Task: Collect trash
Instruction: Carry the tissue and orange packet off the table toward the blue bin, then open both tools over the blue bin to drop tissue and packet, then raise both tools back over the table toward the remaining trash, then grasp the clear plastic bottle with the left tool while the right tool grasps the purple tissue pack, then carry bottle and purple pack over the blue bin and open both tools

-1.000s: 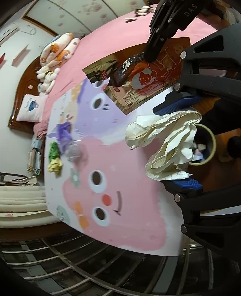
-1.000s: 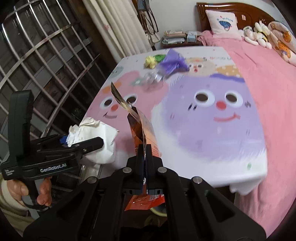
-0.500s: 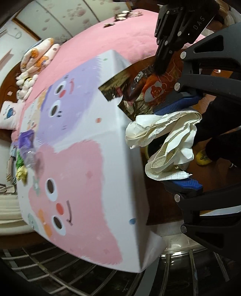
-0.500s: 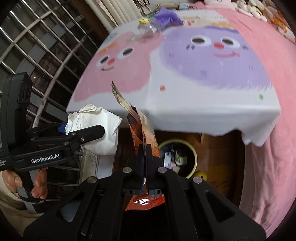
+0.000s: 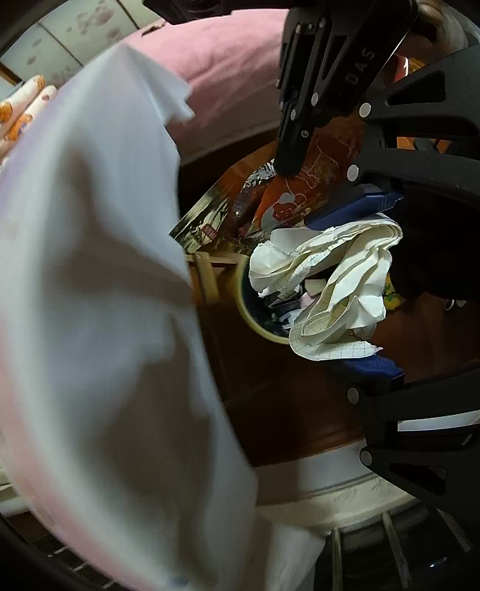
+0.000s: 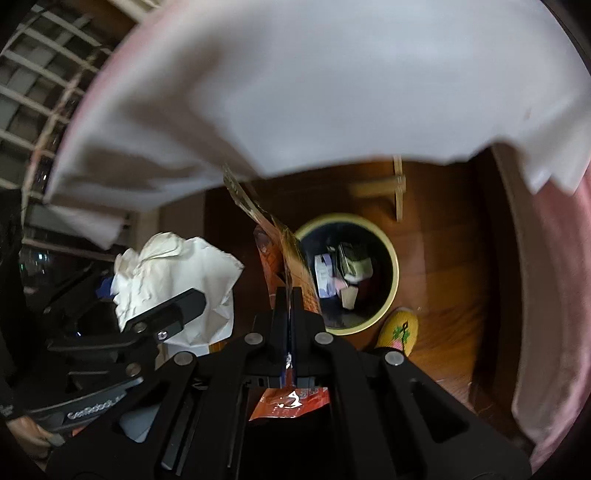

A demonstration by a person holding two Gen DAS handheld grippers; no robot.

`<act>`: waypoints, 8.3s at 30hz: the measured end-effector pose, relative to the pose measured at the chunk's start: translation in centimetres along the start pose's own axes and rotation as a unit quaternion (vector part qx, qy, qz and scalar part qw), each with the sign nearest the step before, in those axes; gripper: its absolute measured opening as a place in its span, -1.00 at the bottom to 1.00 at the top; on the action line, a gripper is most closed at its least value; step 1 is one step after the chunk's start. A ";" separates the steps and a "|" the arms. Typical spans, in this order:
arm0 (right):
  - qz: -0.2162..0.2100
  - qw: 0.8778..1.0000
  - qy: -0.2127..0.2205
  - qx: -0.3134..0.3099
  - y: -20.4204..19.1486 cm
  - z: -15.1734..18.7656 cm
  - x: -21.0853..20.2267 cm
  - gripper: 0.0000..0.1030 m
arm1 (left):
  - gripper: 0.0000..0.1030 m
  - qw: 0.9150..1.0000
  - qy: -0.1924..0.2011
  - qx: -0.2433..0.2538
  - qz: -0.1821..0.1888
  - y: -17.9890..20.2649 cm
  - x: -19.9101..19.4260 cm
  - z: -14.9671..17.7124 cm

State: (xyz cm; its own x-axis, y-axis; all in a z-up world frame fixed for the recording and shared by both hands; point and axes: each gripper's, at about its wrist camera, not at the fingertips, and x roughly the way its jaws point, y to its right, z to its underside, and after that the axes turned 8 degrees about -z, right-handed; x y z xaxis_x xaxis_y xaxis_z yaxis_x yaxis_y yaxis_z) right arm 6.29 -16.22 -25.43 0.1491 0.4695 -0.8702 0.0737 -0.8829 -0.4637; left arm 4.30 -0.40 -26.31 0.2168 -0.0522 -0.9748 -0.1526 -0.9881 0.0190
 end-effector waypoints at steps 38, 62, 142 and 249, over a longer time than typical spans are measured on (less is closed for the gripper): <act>0.041 0.998 -0.021 0.039 8.3 -0.2 10.6 -0.03 | 0.81 0.996 0.002 -0.056 -0.072 -0.5 9.5 -0.8; 0.028 0.996 0.074 -0.039 -4.3 -1.1 -14.6 -0.02 | 0.81 0.982 0.160 -0.072 -0.068 -1.7 -22.8 -2.5; 0.005 0.988 0.136 0.077 -13.0 -53.0 -1.5 -0.39 | 0.64 0.997 0.034 -0.023 0.059 -19.4 -9.7 -47.9; -0.009 0.998 -0.069 -0.004 10.8 1.6 14.8 -0.83 | -0.56 0.993 -0.033 -0.053 -0.096 4.2 14.6 1.2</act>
State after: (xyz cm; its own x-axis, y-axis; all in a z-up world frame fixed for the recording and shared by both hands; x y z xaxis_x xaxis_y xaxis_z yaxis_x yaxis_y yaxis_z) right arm 7.73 -18.80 -43.56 0.0112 0.4819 -0.8762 0.0826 -0.8737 -0.4794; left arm 5.70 -5.14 -40.75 0.1685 0.1446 -0.9750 -0.0122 -0.9888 -0.1488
